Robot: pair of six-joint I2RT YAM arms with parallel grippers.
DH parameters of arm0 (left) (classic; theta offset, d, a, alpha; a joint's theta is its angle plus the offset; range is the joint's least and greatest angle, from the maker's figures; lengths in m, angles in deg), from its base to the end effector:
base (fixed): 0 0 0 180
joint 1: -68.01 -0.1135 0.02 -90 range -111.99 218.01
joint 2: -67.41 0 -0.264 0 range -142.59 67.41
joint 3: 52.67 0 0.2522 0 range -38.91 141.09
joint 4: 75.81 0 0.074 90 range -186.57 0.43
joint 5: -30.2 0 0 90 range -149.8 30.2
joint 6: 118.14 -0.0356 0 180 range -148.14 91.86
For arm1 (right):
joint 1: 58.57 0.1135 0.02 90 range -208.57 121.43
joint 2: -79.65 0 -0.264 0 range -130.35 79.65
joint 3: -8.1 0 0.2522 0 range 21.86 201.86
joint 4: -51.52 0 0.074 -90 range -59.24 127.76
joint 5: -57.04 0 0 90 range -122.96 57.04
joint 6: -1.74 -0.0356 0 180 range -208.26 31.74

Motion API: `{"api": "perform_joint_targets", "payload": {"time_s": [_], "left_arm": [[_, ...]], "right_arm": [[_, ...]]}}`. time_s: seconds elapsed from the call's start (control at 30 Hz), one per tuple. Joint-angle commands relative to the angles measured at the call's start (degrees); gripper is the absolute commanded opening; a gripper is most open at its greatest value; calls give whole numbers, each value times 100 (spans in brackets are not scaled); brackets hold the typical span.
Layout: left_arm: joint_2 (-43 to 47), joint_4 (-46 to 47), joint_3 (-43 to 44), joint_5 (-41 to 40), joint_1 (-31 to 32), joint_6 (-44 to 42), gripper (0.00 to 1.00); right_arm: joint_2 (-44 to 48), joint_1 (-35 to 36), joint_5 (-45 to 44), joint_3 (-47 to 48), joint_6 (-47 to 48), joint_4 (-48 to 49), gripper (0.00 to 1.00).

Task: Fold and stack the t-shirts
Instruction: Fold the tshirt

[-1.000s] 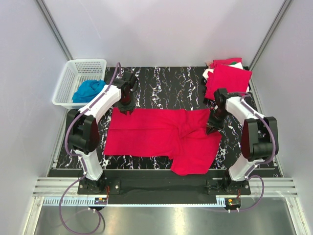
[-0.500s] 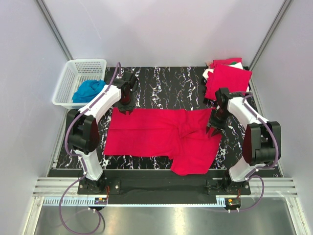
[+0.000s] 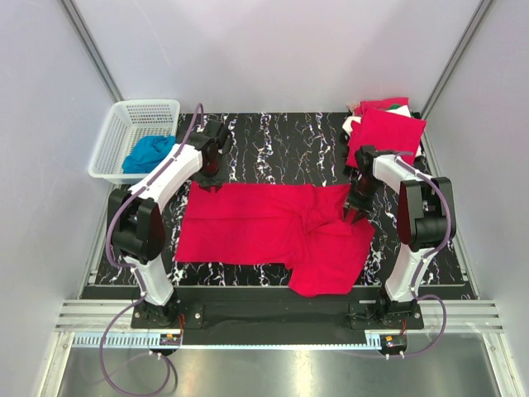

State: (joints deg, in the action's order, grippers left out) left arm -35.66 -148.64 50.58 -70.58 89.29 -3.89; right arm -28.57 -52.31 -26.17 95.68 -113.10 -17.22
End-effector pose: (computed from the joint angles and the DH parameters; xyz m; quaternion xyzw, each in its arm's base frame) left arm 0.3420 -0.1260 0.2674 -0.0397 0.9835 0.0275 0.1744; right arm 0.3373 0.0412 0.1660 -0.1608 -0.9852 -0.0585 0.0107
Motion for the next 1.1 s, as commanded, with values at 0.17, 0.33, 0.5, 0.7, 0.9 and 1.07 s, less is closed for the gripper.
{"api": "perform_joint_targets", "payload": {"time_s": [0.17, 0.33, 0.5, 0.7, 0.9, 1.07], "left_arm": [[234, -35, -28, -126, 8, -105, 26], [208, -43, 7, -90, 8, -87, 26], [199, -43, -11, -82, 8, -87, 26], [199, -35, -28, -108, 8, -78, 26], [173, -43, 42, -64, 8, -61, 26], [146, -52, 68, -38, 8, -17, 26]], "right_arm": [[152, 33, -309, 264, 85, 49, 39], [144, 24, -371, 247, 120, 23, 39], [3, 33, -389, 229, 190, 22, 39], [-67, 33, -345, 212, 234, 23, 39], [-102, 24, -450, 194, 295, -91, 39], [-102, 33, -406, 150, 348, -136, 39]]}}
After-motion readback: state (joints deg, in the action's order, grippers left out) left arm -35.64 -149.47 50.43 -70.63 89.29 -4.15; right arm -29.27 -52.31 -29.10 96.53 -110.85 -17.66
